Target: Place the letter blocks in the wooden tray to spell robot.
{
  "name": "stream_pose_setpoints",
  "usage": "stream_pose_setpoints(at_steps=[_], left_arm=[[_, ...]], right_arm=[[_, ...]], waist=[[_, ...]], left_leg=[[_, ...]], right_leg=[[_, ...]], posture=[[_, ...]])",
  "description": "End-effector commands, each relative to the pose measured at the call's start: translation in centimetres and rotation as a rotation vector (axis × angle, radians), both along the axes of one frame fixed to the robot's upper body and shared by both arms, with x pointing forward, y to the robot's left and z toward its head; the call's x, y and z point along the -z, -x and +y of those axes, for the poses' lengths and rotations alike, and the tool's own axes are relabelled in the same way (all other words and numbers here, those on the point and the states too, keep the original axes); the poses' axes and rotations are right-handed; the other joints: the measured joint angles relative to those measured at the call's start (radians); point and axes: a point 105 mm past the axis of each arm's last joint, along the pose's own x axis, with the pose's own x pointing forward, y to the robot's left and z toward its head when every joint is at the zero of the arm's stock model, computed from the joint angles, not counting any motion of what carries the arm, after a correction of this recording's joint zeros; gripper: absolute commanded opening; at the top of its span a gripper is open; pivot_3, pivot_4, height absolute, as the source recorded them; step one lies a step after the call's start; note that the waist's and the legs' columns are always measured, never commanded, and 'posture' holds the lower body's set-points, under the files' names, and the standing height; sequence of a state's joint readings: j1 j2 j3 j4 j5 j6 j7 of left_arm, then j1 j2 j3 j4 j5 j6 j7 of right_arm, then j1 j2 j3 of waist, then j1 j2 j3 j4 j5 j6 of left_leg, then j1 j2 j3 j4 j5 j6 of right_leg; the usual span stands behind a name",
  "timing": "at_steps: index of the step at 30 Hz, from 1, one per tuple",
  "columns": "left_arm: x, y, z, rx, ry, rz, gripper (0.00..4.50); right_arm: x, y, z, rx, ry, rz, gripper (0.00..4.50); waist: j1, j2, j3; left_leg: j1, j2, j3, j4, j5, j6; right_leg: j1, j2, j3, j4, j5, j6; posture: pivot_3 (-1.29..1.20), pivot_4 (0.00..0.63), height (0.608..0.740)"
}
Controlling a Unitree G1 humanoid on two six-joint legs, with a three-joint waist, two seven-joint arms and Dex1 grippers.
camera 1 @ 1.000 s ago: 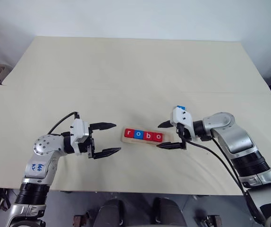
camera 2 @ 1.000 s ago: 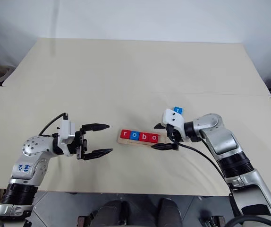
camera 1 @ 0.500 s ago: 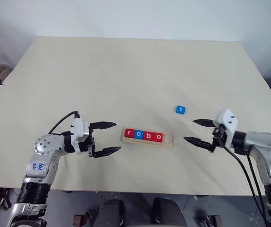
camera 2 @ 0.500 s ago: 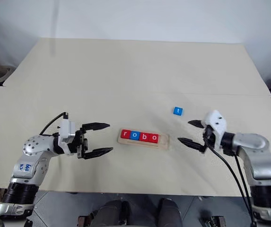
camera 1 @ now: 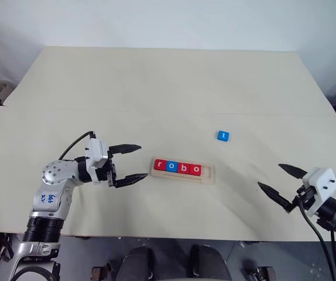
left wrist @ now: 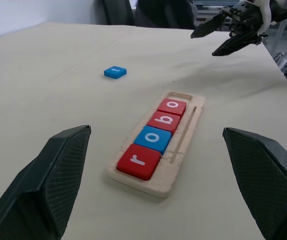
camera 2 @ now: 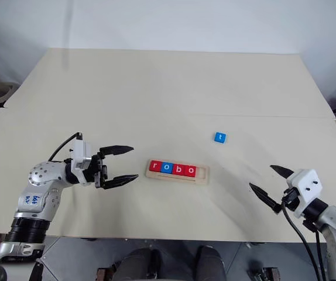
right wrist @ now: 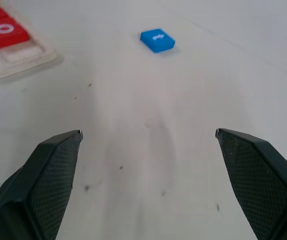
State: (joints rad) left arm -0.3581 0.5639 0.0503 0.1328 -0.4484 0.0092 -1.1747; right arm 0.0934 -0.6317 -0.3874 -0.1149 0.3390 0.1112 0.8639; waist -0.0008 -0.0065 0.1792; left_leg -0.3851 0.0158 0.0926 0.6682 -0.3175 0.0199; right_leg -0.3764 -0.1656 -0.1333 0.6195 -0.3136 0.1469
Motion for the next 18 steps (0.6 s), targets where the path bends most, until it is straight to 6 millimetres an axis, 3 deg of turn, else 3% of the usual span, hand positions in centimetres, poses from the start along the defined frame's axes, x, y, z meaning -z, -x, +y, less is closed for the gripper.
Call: stream_pose_setpoints(at_steps=[1, 9, 14, 18], left_arm=[[-0.8, -0.1, -0.4, 0.015, 0.003, -0.044, 4.5], [-0.9, 0.2, -0.5, 0.015, 0.006, -0.05, 4.5], [-0.9, 0.6, -0.5, 0.003, 0.011, -0.055, 4.5], [-0.9, 0.9, -0.4, -0.012, 0.016, -0.058, 4.5]], right_arm=[[-1.4, -1.6, 2.0, -0.005, -0.071, 0.022, 4.47], [-2.5, -7.4, 6.3, 0.072, -0.141, 0.19, 4.47], [-2.7, -11.2, 7.1, 0.288, -0.171, 0.215, 4.47], [-2.2, -12.6, 7.6, 0.424, -0.195, 0.219, 4.47]], waist=[[-0.001, 0.0, 0.0], [0.002, 0.0, 0.0], [-0.001, 0.0, 0.0], [-0.002, 0.0, 0.0]], left_leg=[[0.0, 0.0, 0.0, 0.0, 0.0, 0.0], [-0.001, 0.0, -0.001, 0.0, 0.0, 0.0], [-0.002, 0.0, -0.001, 0.001, 0.0, 0.0], [-0.002, 0.0, -0.001, 0.0, 0.0, 0.0]], right_leg=[[0.0, 0.0, 0.0, 0.0, 0.0, 0.0], [0.0, 0.0, -0.001, 0.0, 0.0, 0.0], [-0.001, 0.0, -0.001, 0.0, 0.0, 0.0], [-0.001, 0.0, -0.001, 0.0, 0.0, 0.0]], posture=[[0.0, 0.15, 0.74], [0.0, 0.15, 0.74], [0.0, 0.15, 0.74], [0.0, 0.15, 0.74]])
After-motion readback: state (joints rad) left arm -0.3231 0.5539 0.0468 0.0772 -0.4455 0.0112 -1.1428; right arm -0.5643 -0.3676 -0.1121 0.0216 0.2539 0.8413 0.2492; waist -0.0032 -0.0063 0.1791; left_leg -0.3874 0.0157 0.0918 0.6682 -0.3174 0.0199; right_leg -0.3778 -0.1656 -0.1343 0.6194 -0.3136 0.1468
